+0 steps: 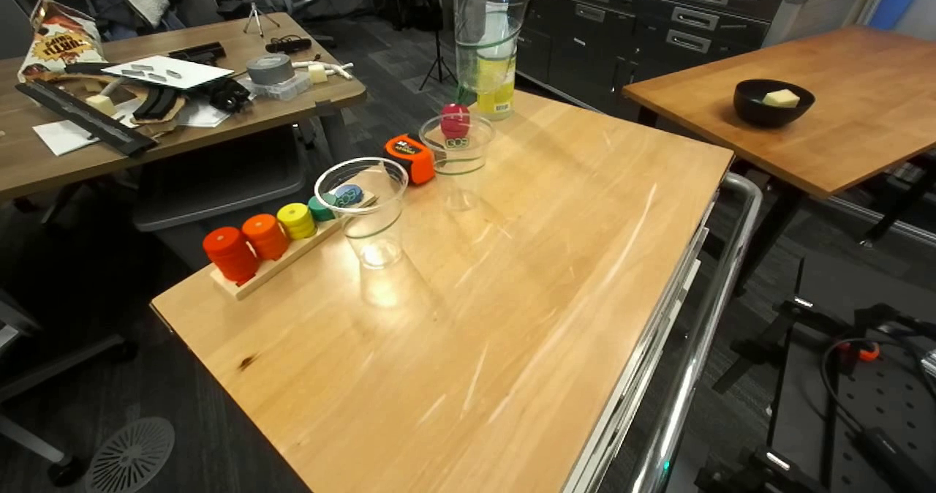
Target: Stack the three clear cups together
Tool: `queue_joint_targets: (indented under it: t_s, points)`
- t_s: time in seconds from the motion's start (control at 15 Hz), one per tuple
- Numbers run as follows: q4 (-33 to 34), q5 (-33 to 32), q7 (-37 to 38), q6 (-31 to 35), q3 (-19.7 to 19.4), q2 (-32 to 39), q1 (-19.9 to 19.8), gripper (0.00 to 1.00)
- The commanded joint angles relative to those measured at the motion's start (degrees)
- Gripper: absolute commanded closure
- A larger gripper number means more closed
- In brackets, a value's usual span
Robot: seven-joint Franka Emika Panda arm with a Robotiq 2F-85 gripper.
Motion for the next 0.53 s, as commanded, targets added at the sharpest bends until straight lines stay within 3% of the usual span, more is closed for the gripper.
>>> queue_joint_targets:
  t_s: [0.0, 0.47]
  points:
    - [6.7, 0.4, 1.5, -1.5, 0.9, 6.6, 0.9, 0.99]
    - [9.5, -0.3, 1.3, -3.7, 1.5, 12.4, 0.9, 0.99]
